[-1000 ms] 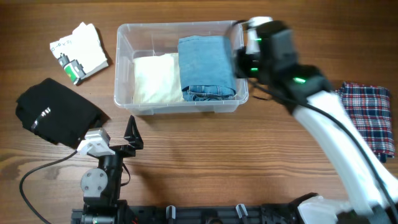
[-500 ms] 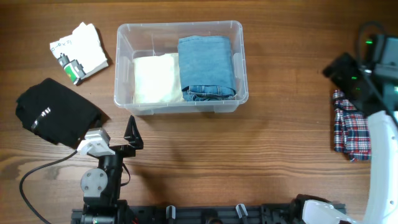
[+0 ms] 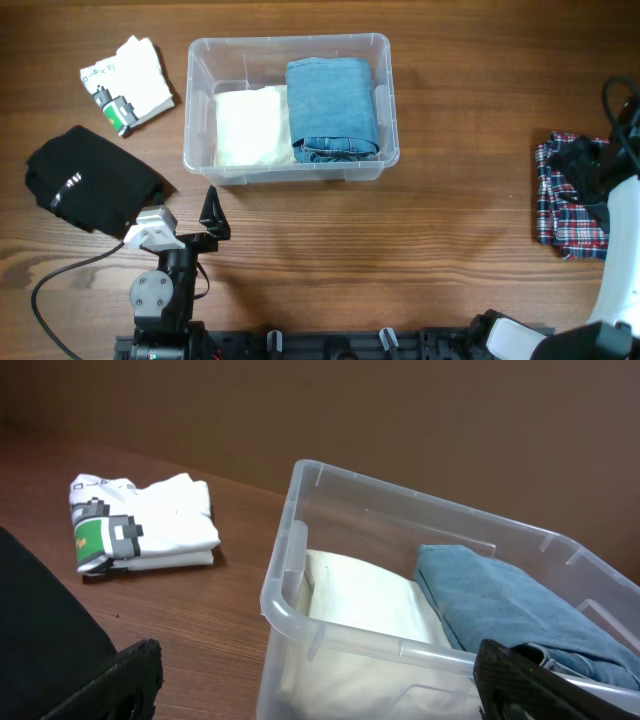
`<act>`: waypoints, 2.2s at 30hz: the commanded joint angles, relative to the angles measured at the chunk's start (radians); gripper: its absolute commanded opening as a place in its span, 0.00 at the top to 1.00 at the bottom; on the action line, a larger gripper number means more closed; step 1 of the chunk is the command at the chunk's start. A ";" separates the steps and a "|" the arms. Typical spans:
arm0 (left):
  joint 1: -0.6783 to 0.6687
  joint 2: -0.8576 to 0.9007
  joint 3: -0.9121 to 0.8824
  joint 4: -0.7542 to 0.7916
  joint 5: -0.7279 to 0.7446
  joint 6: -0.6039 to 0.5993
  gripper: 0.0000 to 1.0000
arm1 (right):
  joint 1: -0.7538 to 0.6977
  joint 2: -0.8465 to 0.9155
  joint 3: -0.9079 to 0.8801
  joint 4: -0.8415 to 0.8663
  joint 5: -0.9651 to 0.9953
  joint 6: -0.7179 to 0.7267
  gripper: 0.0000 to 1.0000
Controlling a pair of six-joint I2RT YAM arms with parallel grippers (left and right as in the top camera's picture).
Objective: Pack container
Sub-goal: 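Move the right gripper right to the plaid cloth, then grasp the red-navy plaid cloth's edge with the right gripper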
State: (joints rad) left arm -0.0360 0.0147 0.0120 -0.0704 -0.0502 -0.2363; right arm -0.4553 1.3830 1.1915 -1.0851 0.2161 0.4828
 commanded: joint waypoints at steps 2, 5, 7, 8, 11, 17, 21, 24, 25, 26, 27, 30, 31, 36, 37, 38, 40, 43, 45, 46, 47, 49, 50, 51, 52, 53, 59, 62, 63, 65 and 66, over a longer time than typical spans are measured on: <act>0.006 0.000 -0.006 0.003 0.008 0.024 0.00 | -0.003 0.039 -0.012 0.005 0.083 -0.142 0.00; 0.006 0.000 -0.006 0.003 0.008 0.024 0.00 | -0.003 0.052 -0.012 0.037 0.075 -0.208 0.00; 0.006 0.000 -0.006 0.003 0.008 0.024 0.00 | -0.003 0.061 -0.012 0.081 0.075 -0.251 0.00; 0.006 0.000 -0.006 0.003 0.008 0.024 0.00 | -0.002 0.071 -0.012 0.123 0.075 -0.307 0.00; 0.006 0.000 -0.006 0.003 0.008 0.024 0.00 | -0.002 0.101 -0.012 0.196 0.075 -0.462 0.00; 0.006 0.000 -0.006 0.003 0.008 0.024 0.00 | -0.002 0.224 -0.012 0.247 -0.092 -0.641 0.00; 0.006 0.000 -0.006 0.003 0.008 0.024 0.00 | -0.002 0.309 -0.012 0.245 -0.090 -0.644 0.00; 0.006 0.000 -0.006 0.003 0.008 0.024 0.00 | -0.002 0.359 -0.012 0.227 -0.077 -0.640 0.00; 0.006 0.000 -0.006 0.003 0.008 0.024 0.00 | -0.002 0.377 -0.012 0.220 -0.067 -0.638 0.00; 0.006 0.000 -0.006 0.003 0.008 0.024 0.00 | -0.002 0.392 -0.012 0.212 -0.051 -0.634 0.00; 0.006 0.000 -0.006 0.003 0.008 0.024 0.00 | -0.002 0.406 -0.012 0.208 -0.033 -0.627 0.00; 0.006 0.000 -0.006 0.003 0.008 0.024 0.00 | -0.002 0.436 -0.012 0.204 0.024 -0.602 0.00; 0.006 0.000 -0.006 0.003 0.008 0.024 0.00 | -0.002 0.443 -0.012 0.206 0.040 -0.597 0.00; 0.006 0.000 -0.006 0.003 0.008 0.024 0.00 | -0.002 0.454 -0.012 0.248 0.088 -0.589 0.00; 0.006 0.000 -0.006 0.003 0.008 0.024 0.00 | -0.002 0.454 -0.012 0.257 0.092 -0.588 0.00; 0.006 0.000 -0.006 0.003 0.008 0.024 0.00 | -0.002 0.454 -0.012 0.275 0.091 -0.594 0.00; 0.006 0.000 -0.006 0.003 0.008 0.024 0.00 | -0.002 0.456 -0.012 0.296 0.086 -0.620 0.00; 0.006 0.000 -0.006 0.003 0.008 0.024 0.00 | -0.002 0.462 -0.012 0.323 0.025 -0.677 0.01; 0.006 0.000 -0.006 0.003 0.008 0.024 0.00 | -0.002 0.465 -0.012 0.326 0.023 -0.695 0.01; 0.006 0.000 -0.006 0.003 0.008 0.024 0.00 | -0.002 0.467 -0.012 0.327 0.022 -0.698 0.01; 0.006 0.000 -0.006 0.003 0.008 0.024 0.00 | -0.002 0.473 -0.012 0.330 0.022 -0.717 0.00; 0.006 0.000 -0.006 0.003 0.008 0.024 0.00 | -0.002 0.482 -0.012 0.331 0.017 -0.742 0.01; 0.006 0.000 -0.006 0.003 0.008 0.024 0.00 | -0.002 0.487 -0.012 0.333 0.014 -0.745 0.02; 0.006 0.000 -0.006 0.003 0.008 0.024 0.00 | -0.002 0.491 -0.012 0.334 0.014 -0.746 0.02; 0.006 0.000 -0.006 0.003 0.008 0.024 0.00 | -0.003 0.499 -0.012 0.334 0.015 -0.748 0.02; 0.006 0.000 -0.006 0.003 0.008 0.024 0.00 | -0.002 0.505 -0.012 0.335 0.015 -0.749 0.02; 0.006 0.000 -0.006 0.003 0.008 0.024 0.00 | -0.002 0.584 -0.012 0.329 0.010 -0.747 0.03; 0.006 0.000 -0.006 0.003 0.008 0.024 0.00 | -0.002 0.619 -0.012 0.329 0.006 -0.740 0.06; 0.006 0.000 -0.006 0.003 0.008 0.024 0.00 | -0.002 0.620 -0.012 0.329 0.002 -0.740 0.10; 0.006 0.000 -0.006 0.003 0.008 0.024 0.00 | -0.002 0.620 -0.011 0.329 -0.008 -0.741 0.18; 0.006 0.000 -0.006 0.003 0.008 0.024 0.00 | -0.002 0.618 -0.010 0.329 -0.008 -0.742 0.26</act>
State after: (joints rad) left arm -0.0360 0.0147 0.0120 -0.0704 -0.0502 -0.2363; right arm -0.4545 1.9259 1.2068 -0.7567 0.2779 -0.2535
